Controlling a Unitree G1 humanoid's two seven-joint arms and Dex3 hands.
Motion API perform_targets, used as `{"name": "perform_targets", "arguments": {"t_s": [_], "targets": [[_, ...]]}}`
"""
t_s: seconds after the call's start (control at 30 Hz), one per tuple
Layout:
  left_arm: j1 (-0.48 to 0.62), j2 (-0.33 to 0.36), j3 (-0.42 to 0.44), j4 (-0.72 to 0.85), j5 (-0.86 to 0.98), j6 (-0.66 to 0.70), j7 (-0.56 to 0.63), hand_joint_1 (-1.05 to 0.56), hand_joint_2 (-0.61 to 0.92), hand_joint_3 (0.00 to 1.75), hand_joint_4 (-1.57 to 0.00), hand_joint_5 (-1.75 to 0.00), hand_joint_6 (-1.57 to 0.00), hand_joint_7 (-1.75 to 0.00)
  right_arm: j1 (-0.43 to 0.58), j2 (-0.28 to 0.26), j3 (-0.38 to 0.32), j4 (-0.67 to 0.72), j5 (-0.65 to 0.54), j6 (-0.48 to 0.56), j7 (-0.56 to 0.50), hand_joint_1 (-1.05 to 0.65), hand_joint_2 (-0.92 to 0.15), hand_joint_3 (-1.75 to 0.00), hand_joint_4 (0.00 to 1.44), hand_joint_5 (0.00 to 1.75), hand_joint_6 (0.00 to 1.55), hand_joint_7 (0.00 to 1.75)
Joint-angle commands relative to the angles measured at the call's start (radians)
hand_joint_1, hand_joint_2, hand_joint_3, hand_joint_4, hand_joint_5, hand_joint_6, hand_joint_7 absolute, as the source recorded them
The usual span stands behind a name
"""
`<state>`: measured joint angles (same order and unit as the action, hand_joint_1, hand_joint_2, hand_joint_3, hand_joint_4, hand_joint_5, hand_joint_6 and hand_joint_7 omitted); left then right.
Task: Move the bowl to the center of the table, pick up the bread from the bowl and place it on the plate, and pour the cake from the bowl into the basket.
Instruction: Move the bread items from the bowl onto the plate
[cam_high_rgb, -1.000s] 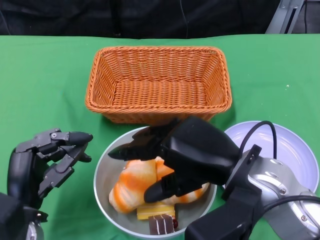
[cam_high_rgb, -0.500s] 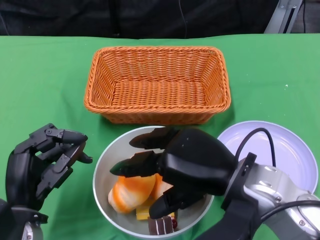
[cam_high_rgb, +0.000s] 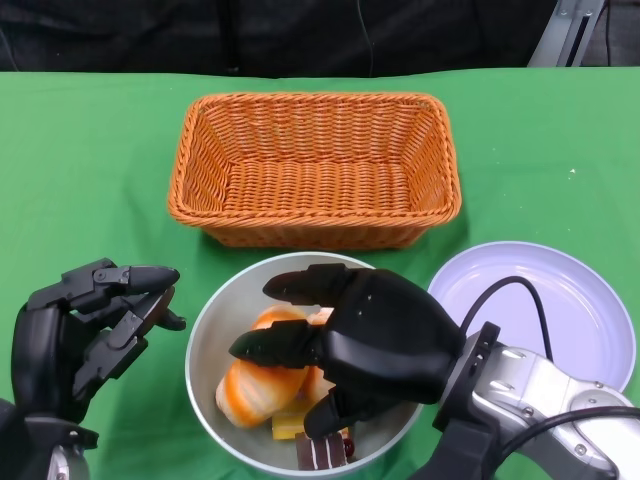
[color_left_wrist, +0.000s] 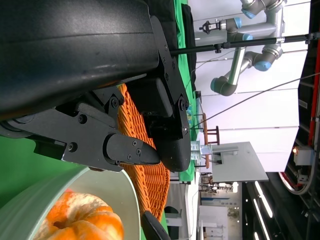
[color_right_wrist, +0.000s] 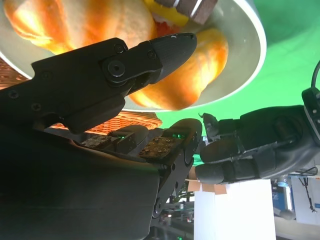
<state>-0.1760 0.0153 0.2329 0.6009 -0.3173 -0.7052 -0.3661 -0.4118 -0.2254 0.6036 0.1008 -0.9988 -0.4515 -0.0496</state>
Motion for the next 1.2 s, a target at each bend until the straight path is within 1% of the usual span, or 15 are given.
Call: {"name": "perform_targets", "arguments": {"t_s": [0.03, 0.1, 0.23, 0.3, 0.33, 0.37, 0.4, 0.47, 0.5, 0.63, 0.7, 0.83, 0.97, 1.1, 1.2], "targets": [[0.015, 0.007, 0.006, -0.011, 0.013, -0.019, 0.014, -0.35, 0.92, 0.14, -0.84, -1.46, -1.23, -0.23, -0.022, 0.003, 0.009, 0.04, -0.007, -0.009, -0.053, -0.8, -0.88, 0.0, 0.49, 0.01, 0.65, 0.01], [0.017, 0.006, 0.006, -0.015, 0.019, -0.021, 0.021, -0.34, 0.92, 0.13, -0.83, -1.46, -1.24, -0.23, -0.027, 0.015, 0.014, 0.069, -0.015, -0.014, -0.107, -0.8, -0.87, 0.0, 0.54, 0.03, 0.69, 0.02], [0.022, 0.006, 0.009, -0.028, 0.02, 0.007, 0.039, -0.29, 0.92, 0.13, -0.83, -1.43, -1.25, -0.26, -0.049, 0.021, 0.032, 0.126, -0.039, -0.029, -0.195, -0.77, -0.91, -0.01, 0.57, 0.04, 0.71, 0.02], [0.019, 0.005, 0.018, -0.033, -0.001, 0.03, 0.038, -0.2, 0.92, 0.21, -0.86, -1.32, -1.22, -0.3, -0.061, 0.022, 0.042, 0.162, -0.037, -0.042, -0.226, -0.77, -0.9, -0.01, 0.61, 0.05, 0.73, 0.02], [0.018, 0.005, 0.022, -0.036, -0.005, 0.036, 0.042, -0.19, 0.92, 0.24, -0.87, -1.29, -1.21, -0.31, -0.067, 0.022, 0.048, 0.18, -0.038, -0.047, -0.239, -0.77, -0.9, -0.01, 0.62, 0.05, 0.73, 0.02], [0.017, 0.006, 0.024, -0.039, -0.004, 0.039, 0.047, -0.18, 0.92, 0.25, -0.85, -1.31, -1.19, -0.38, -0.072, 0.022, 0.052, 0.195, -0.039, -0.05, -0.248, -0.76, -0.9, 0.0, 0.63, 0.06, 0.73, 0.01], [0.017, 0.008, 0.026, -0.043, 0.0, 0.041, 0.053, -0.19, 0.92, 0.24, -0.83, -1.35, -1.14, -0.49, -0.076, 0.021, 0.057, 0.207, -0.039, -0.052, -0.249, -0.76, -0.9, 0.0, 0.63, 0.05, 0.73, 0.01], [0.014, 0.011, 0.029, -0.041, 0.013, 0.033, 0.063, -0.19, 0.92, 0.22, -0.82, -1.41, -1.1, -0.59, -0.082, 0.021, 0.064, 0.229, -0.037, -0.057, -0.252, -0.76, -0.89, 0.0, 0.63, 0.05, 0.73, 0.01], [0.011, 0.012, 0.03, -0.041, 0.013, 0.031, 0.063, -0.19, 0.92, 0.22, -0.82, -1.4, -1.09, -0.61, -0.085, 0.021, 0.069, 0.239, -0.038, -0.057, -0.248, -0.76, -0.88, 0.0, 0.64, 0.05, 0.73, 0.01], [0.007, 0.02, 0.029, -0.039, 0.041, 0.02, 0.084, -0.19, 0.92, 0.24, -0.87, -1.26, -1.08, -0.62, -0.093, 0.022, 0.087, 0.271, -0.046, -0.046, -0.253, -0.77, -0.87, 0.0, 0.71, 0.08, 0.75, 0.01], [0.008, 0.025, 0.026, -0.037, 0.07, 0.006, 0.103, -0.19, 0.92, 0.25, -0.88, -1.23, -1.08, -0.62, -0.097, 0.022, 0.097, 0.283, -0.05, -0.039, -0.249, -0.77, -0.86, 0.0, 0.72, 0.07, 0.76, 0.01], [0.007, 0.029, 0.023, -0.031, 0.108, -0.028, 0.125, -0.22, 0.92, 0.27, -0.88, -1.22, -1.07, -0.64, -0.101, 0.026, 0.117, 0.298, -0.055, -0.018, -0.218, -0.76, -0.85, 0.0, 0.72, 0.06, 0.73, 0.0], [0.007, 0.03, 0.017, -0.036, 0.109, -0.051, 0.114, -0.21, 0.92, 0.28, -0.89, -1.22, -1.06, -0.66, -0.106, 0.037, 0.139, 0.316, -0.067, 0.008, -0.225, -0.78, -0.87, -0.01, 0.74, 0.05, 0.7, 0.0], [0.013, 0.032, 0.009, -0.052, 0.109, -0.045, 0.114, -0.24, 0.92, 0.27, -0.88, -1.22, -1.05, -0.67, -0.114, 0.046, 0.16, 0.333, -0.089, 0.034, -0.238, -0.78, -0.9, -0.01, 0.7, 0.02, 0.63, 0.0], [0.013, 0.026, 0.005, -0.057, 0.081, -0.04, 0.094, -0.25, 0.92, 0.25, -0.87, -1.21, -1.04, -0.67, -0.119, 0.054, 0.171, 0.352, -0.09, 0.051, -0.239, -0.75, -0.9, -0.01, 0.69, 0.01, 0.63, 0.01]]}}
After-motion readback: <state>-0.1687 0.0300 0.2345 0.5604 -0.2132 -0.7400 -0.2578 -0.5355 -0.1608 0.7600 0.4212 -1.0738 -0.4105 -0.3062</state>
